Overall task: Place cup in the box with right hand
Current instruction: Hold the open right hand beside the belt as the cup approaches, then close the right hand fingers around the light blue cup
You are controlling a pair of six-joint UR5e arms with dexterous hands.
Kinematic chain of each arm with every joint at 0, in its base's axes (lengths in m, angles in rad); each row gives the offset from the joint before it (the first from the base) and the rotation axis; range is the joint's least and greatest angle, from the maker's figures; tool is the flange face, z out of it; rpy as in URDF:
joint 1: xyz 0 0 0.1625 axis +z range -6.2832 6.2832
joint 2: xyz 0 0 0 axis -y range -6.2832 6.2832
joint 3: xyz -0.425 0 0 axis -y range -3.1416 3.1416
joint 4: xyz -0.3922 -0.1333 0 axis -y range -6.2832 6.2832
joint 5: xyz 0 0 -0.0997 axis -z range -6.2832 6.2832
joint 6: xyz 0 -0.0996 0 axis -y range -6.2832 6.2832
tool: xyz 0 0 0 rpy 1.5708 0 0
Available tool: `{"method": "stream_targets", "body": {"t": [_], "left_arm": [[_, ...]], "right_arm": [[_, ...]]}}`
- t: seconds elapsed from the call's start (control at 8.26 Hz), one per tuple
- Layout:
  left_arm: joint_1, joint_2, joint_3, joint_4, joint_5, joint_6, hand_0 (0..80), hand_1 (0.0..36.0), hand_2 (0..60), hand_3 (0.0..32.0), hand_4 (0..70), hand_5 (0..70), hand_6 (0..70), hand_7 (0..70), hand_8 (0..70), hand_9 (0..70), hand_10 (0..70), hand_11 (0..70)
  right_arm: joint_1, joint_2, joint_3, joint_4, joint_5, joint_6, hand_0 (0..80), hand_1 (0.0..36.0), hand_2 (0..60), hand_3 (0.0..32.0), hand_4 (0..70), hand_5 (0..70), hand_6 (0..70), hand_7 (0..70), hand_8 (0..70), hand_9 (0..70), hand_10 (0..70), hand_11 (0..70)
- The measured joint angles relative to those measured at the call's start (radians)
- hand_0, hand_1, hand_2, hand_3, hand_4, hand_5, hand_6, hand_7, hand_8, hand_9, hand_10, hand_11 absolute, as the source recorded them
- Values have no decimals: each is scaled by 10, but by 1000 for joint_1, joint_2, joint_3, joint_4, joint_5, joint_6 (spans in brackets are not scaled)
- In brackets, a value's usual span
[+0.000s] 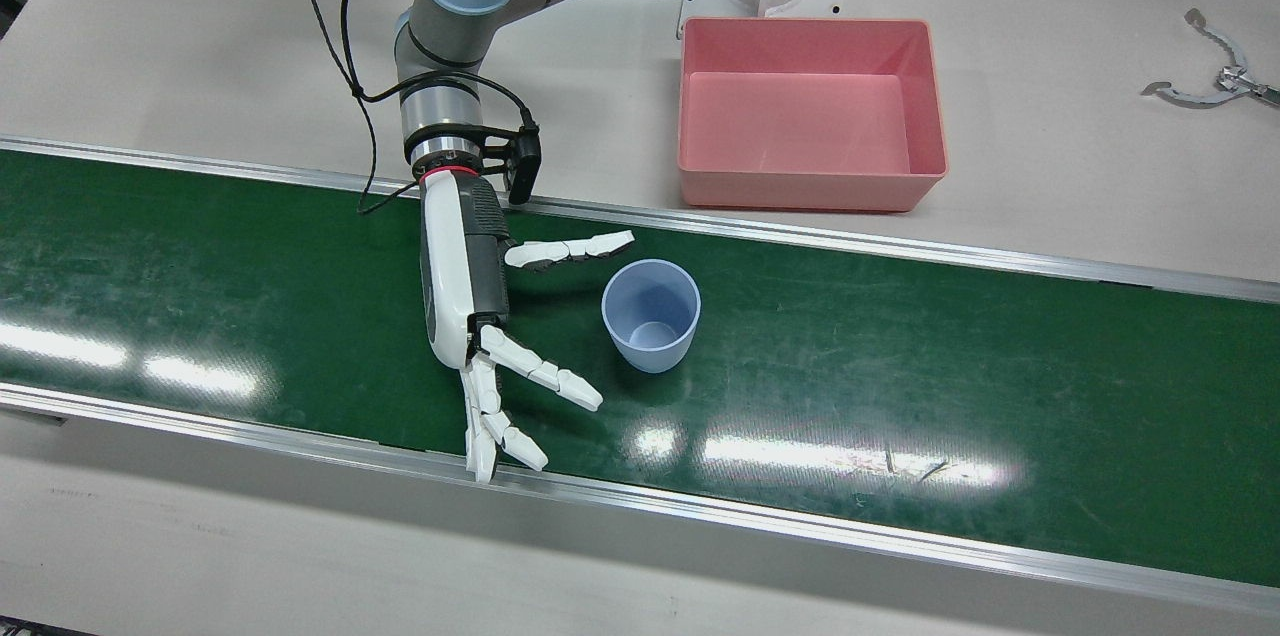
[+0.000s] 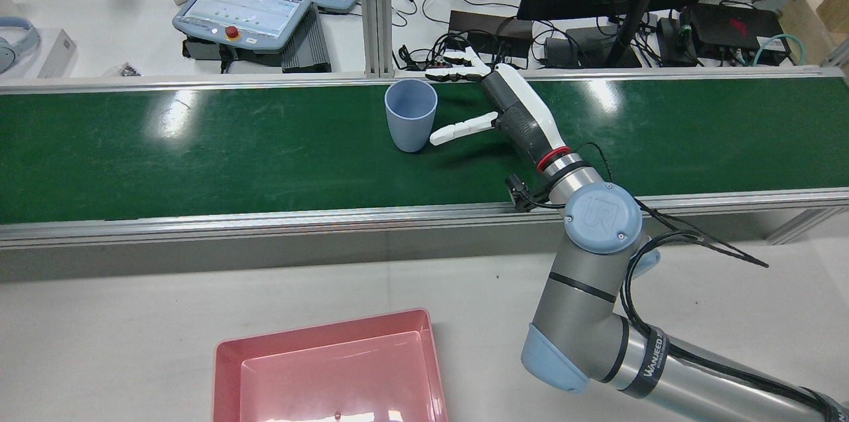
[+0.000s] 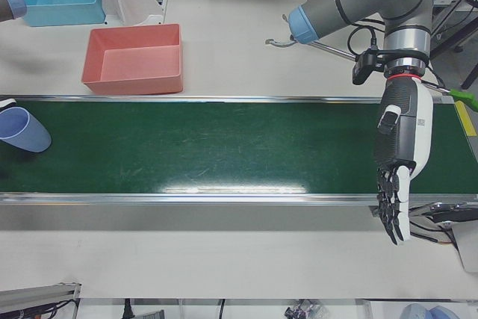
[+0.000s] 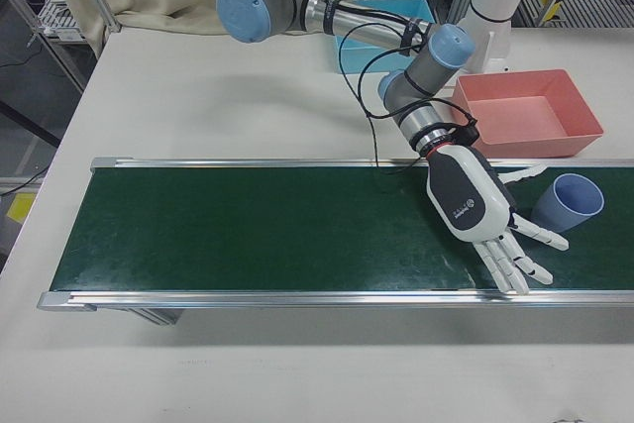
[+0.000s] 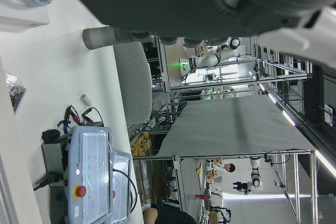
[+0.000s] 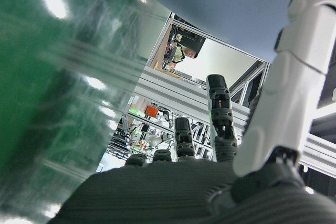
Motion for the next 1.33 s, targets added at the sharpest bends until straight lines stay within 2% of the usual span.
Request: {"method": "stream_targets", "body": {"t": [0.85,1.33], "left_arm": [[0,0,0,0,0,0,0,0,0,0,0,0,0,0,0,0,0,0],[0,0,0,1,0,0,0,0,0,0,0,0,0,0,0,0,0,0]], "right_arm": [[-9,-4,-2,0,2,1,530,144,8,0,232,46,48,239,0,33,0,12],[-9,-2,-2,0,2,2,526,149,36,0,245,45,52,256,0,37,0,18]]}}
